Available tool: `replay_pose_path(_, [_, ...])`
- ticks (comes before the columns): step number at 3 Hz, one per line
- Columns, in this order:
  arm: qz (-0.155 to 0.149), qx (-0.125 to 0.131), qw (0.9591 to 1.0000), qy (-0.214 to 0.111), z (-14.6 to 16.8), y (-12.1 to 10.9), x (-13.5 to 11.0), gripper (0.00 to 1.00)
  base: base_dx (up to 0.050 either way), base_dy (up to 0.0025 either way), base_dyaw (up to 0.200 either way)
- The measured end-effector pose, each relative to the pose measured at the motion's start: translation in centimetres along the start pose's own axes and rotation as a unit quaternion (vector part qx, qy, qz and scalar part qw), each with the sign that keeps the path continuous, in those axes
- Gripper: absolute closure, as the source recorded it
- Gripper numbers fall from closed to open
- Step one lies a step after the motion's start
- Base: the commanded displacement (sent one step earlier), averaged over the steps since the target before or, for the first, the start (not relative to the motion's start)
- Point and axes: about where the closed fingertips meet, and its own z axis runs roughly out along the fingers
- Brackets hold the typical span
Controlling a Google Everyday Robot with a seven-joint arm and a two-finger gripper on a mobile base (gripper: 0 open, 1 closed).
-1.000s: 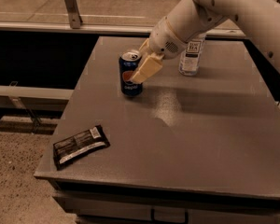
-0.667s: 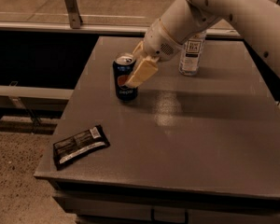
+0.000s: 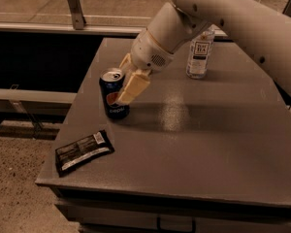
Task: Move pepsi can near rxbar chocolate
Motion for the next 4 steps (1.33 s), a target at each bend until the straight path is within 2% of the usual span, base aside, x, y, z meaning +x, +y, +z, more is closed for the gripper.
replay_pose_path(1, [-0.033, -0.028, 0.999, -0.003, 1.89, 1.64, -1.89, 0.68, 0.0, 0.0, 0.0])
replay_pose_path(2, [-0.052, -0.036, 0.998, -0.001, 2.67, 2.4, -2.79, 0.52, 0.0, 0.0, 0.0])
replay_pose_path(4, [-0.082, -0.008, 0.9965, 0.017, 2.75, 2.58, -2.67, 0.05, 0.0, 0.0, 0.0])
